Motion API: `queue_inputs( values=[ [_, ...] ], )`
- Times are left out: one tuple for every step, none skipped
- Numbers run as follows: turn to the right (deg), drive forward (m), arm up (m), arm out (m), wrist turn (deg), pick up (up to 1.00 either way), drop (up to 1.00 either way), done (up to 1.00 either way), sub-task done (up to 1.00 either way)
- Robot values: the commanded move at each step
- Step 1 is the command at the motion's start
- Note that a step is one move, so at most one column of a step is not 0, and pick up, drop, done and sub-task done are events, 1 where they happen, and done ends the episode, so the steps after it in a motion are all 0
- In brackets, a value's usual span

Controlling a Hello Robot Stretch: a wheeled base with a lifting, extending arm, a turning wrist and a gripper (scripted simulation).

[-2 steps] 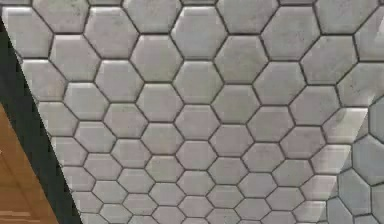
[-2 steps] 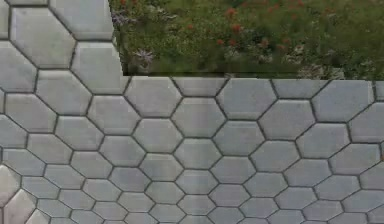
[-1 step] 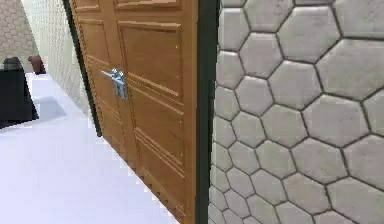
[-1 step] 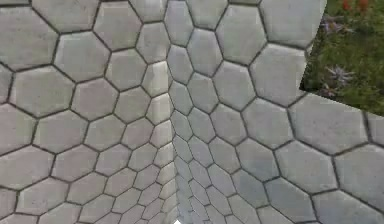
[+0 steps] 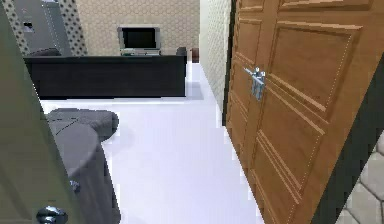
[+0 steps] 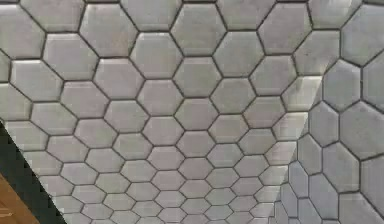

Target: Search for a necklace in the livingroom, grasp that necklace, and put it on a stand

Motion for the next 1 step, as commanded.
queue_inputs(
  values=[
    [0.0,0.85,0.0,0.0,0.0,0.0,0.0,0.0,0.0]
  ],
)
